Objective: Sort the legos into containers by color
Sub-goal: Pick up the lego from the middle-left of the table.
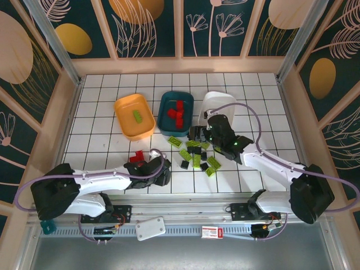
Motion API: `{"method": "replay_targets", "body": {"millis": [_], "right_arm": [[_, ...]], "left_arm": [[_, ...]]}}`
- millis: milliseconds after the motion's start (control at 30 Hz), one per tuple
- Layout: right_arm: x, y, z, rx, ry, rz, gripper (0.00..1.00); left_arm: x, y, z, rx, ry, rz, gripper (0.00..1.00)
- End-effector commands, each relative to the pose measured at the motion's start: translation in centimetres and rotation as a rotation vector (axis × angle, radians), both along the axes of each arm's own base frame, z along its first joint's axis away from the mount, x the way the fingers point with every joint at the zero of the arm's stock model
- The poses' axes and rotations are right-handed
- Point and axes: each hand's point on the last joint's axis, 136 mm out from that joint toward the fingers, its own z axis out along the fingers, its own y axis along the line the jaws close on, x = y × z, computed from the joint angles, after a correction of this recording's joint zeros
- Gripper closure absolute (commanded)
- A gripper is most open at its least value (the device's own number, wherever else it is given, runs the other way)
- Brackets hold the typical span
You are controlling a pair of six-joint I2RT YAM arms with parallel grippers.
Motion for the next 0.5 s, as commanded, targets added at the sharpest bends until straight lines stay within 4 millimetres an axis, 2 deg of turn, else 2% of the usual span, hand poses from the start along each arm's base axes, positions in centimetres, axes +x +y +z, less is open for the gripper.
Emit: {"method": "replay_targets", "body": {"millis": [0, 133, 267, 367, 467], "right_arm": [[-0.2, -0.8, 0.2, 0.007, -0.012, -0.038, 0.27], [-0.4, -0.9, 0.2, 0.012, -0.010, -0.042, 0.27], [-0.4, -1.1, 0.1, 0.005, -0.005, -0.047, 0.27], [-0.6, -1.2, -0.2, 0.003, 0.003, -0.047, 0.27], [-1.0, -1.4, -0.4, 0.017, 0.009, -0.047, 0.27]], "left_arm": [[0.2, 0.0, -0.1, 0.026, -0.006, 0.021, 0.49], [0.1, 0.0, 0.1, 0.012, -0.010, 0.029, 0.65], [0.2, -0.3, 1.2, -0.029, -0.023, 0.030, 0.79], [0.3, -1.0, 2.7, -0.082, -0.035, 0.025, 0.85], [1.4, -2.0, 5.5, -0.130, -0.098, 0.025, 0.87]]}}
